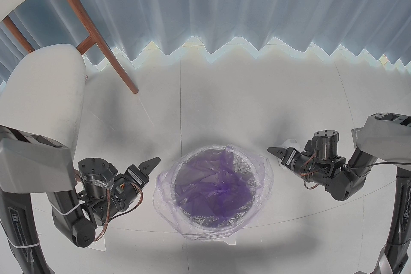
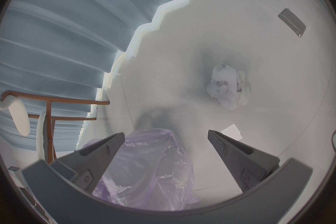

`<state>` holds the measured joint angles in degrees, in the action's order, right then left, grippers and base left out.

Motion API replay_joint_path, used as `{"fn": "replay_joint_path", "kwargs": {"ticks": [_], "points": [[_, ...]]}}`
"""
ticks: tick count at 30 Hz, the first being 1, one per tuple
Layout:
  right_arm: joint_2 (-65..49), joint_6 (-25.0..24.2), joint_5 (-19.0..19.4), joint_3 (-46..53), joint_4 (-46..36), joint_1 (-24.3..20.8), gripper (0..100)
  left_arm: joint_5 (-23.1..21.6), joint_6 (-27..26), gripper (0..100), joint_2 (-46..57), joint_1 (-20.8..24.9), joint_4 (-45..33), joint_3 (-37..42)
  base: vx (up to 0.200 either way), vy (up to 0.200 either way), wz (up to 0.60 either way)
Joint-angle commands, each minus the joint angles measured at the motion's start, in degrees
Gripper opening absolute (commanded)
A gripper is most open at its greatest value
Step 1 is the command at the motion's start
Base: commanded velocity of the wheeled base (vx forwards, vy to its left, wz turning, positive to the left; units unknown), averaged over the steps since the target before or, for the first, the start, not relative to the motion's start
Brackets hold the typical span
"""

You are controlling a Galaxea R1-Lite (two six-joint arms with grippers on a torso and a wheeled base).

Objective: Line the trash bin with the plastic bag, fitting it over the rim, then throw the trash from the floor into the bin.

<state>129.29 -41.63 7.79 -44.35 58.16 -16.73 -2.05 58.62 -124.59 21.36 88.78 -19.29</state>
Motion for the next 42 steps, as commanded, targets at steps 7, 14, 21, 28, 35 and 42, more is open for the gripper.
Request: {"fn": "replay_joint_path", "kwargs": {"ticks": [7,14,21,28,35,42], "points": [[-11.3,-2.1,0.0,10.2,-0.3,0.0,100,-0.3,0.0,100,15.2,4.3,0.0,9.7,0.0,0.0,0.0],[-14.3,-2.3,0.1,20.4,2.0,-1.3,100,-0.1,-0.3,100,18.3,8.3,0.1,17.1,0.0,0.0,0.0],[-14.1,-1.7,0.3,29.4,10.1,-4.1,100,0.2,0.4,100,21.0,13.4,-0.3,19.3,0.0,0.0,0.0],[-11.1,-0.3,0.2,35.0,15.9,-11.0,100,4.2,-1.0,100,14.2,18.9,-0.1,19.3,0.0,0.0,0.0],[-5.0,0.8,-0.1,34.8,20.9,-17.4,100,7.9,-1.0,100,13.5,21.7,0.0,19.3,0.0,0.0,0.0],[1.9,5.3,-0.4,30.8,28.4,-17.6,100,11.2,-0.8,100,17.2,21.6,-0.1,19.3,0.0,0.0,0.0]]}}
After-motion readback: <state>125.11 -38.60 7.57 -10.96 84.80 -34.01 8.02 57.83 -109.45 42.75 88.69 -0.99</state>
